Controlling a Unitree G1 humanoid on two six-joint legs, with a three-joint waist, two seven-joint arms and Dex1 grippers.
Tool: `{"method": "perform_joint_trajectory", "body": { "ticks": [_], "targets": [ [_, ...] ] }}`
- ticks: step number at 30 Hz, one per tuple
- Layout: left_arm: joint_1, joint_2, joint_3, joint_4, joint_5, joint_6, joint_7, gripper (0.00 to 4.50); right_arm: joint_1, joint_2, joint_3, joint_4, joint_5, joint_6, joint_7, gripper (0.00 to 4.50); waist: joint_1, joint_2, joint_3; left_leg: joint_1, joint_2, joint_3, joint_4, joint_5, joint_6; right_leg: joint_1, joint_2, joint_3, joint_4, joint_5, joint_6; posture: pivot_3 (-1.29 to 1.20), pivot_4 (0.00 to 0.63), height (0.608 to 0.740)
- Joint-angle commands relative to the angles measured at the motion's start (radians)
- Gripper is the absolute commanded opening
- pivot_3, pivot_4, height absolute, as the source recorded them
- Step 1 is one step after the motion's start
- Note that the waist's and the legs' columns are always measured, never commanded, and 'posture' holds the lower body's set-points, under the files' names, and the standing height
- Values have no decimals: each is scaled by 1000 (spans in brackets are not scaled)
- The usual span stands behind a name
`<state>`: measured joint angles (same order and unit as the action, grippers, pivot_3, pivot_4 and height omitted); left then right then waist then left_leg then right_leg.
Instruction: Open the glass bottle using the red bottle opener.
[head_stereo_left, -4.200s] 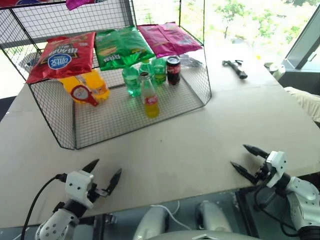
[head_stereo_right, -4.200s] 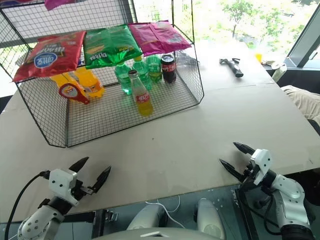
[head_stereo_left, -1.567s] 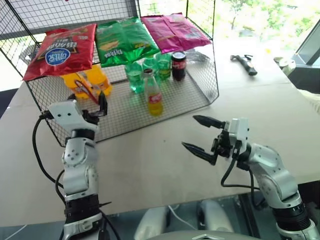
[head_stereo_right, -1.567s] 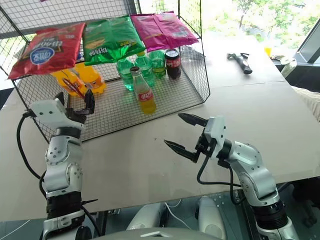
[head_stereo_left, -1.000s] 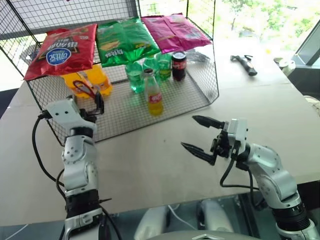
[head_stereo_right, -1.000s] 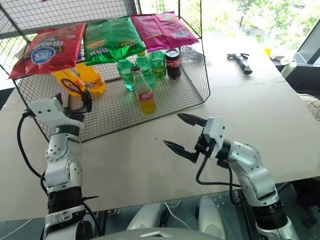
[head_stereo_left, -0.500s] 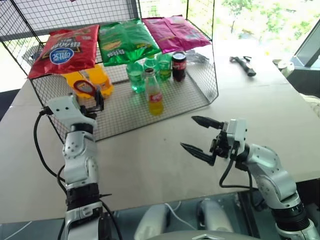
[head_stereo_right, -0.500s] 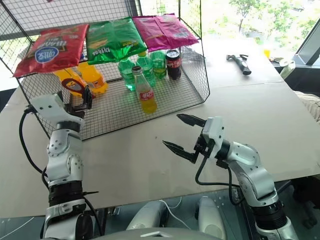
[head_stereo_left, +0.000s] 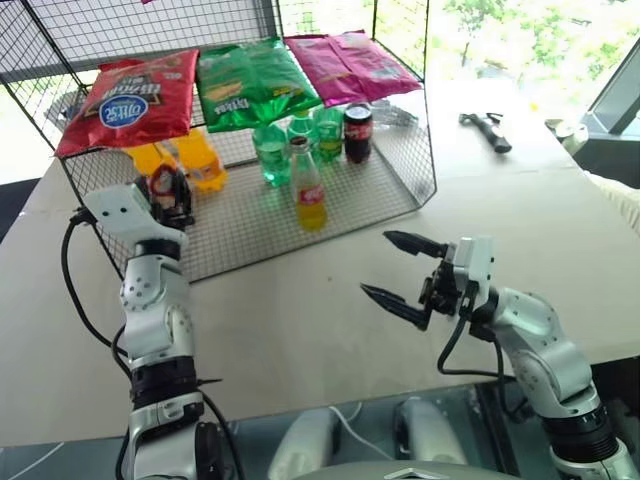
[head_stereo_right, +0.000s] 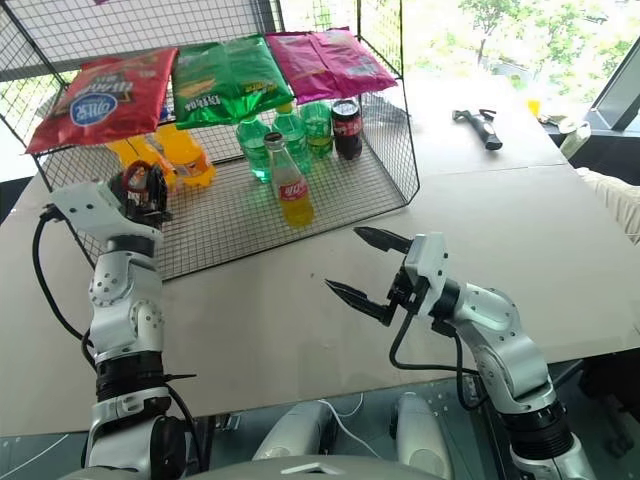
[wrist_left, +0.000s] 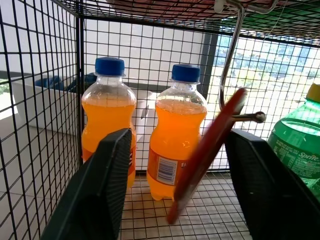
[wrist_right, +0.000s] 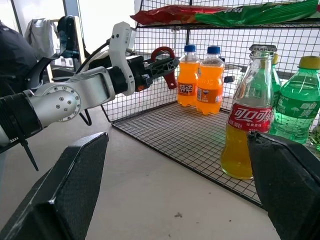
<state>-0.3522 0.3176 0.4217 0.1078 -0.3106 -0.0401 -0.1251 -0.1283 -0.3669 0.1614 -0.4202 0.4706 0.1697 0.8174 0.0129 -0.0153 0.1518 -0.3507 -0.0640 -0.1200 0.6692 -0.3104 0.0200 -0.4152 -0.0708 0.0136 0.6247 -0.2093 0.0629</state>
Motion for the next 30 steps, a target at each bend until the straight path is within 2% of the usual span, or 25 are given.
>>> {"method": "perform_joint_trajectory", "body": {
  "ticks": [1,4,9,16,23,26,30],
  "targets": [
    [-16,15,12,-10,-11,-29,-10,1304,-13,3,0,-44,6,-12,-3,4500,0,0,0,0,0,0,0,0,0,0,0,0,0,0,0,0,150,740],
    [-11,11,11,-13,-23,-23,-19,18,-14,4,1,-45,7,-10,-3,4500,-2,0,0,0,0,0,0,0,0,0,0,0,0,0,0,0,150,740],
    [-2,-7,7,-32,-74,5,-49,18,-17,5,2,-43,10,-7,-2,4500,-2,0,0,0,0,0,0,0,0,0,0,0,0,0,0,0,150,740],
    [19,-52,-9,-117,-257,114,-143,18,-19,5,2,-44,11,-5,-2,4500,1,0,0,0,0,0,0,0,0,0,0,0,0,0,0,0,150,740],
    [24,-71,10,-155,-357,171,-169,18,-17,5,0,-46,11,-3,-5,4500,-2,0,0,0,0,0,0,0,0,0,0,0,0,0,0,0,150,740],
    [41,-74,22,-170,-465,248,-202,18,-17,1,-7,-44,6,2,-15,4500,-2,0,0,0,0,0,0,0,0,0,0,1,0,0,0,0,150,740],
    [99,-77,-19,-242,-647,432,-274,18,-35,-45,-25,-48,10,128,-65,4500,-1,0,0,0,0,0,0,0,0,0,0,1,0,0,0,0,150,740]
  ]
}}
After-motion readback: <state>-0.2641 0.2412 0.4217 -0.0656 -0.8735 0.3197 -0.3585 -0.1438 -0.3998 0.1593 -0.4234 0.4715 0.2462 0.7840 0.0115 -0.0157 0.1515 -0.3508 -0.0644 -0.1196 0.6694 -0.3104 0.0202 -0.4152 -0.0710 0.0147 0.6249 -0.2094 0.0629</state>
